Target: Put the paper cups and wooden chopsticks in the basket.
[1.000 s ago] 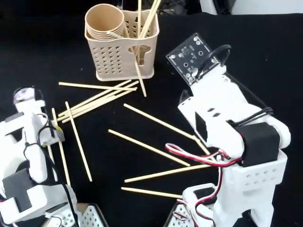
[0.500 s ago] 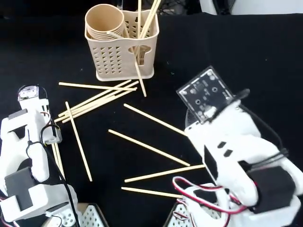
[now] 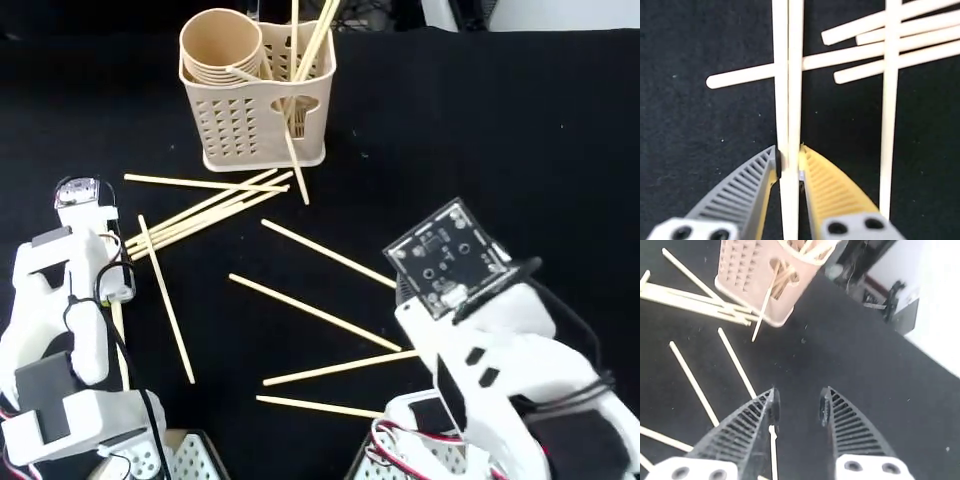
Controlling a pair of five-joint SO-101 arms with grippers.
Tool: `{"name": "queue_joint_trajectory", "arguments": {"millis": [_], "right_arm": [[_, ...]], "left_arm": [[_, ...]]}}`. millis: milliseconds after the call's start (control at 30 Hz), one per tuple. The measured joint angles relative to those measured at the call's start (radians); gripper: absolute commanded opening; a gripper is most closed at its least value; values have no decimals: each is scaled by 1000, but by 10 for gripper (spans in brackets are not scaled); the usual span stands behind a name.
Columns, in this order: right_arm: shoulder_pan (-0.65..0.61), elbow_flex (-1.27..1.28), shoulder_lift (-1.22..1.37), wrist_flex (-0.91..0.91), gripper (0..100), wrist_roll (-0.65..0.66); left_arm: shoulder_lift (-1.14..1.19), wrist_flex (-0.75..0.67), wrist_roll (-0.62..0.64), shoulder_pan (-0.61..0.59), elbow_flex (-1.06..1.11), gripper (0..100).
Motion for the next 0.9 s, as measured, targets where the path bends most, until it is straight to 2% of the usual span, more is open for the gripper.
{"name": "queue_joint_trajectory", "arguments": {"millis": [233,467,633,900], "right_arm": [[0,232,-92,-61,148,0],[0,578,-230,-258,148,0],[0,769,-269,-368,148,0],[-2,881,-272,-465,148,0]], "left_arm": [[0,8,0,0,0,30],[-5,181,0,0,-110,30],[-129,272,5,0,-129,30],[-358,244,15,0,-40,30]]}}
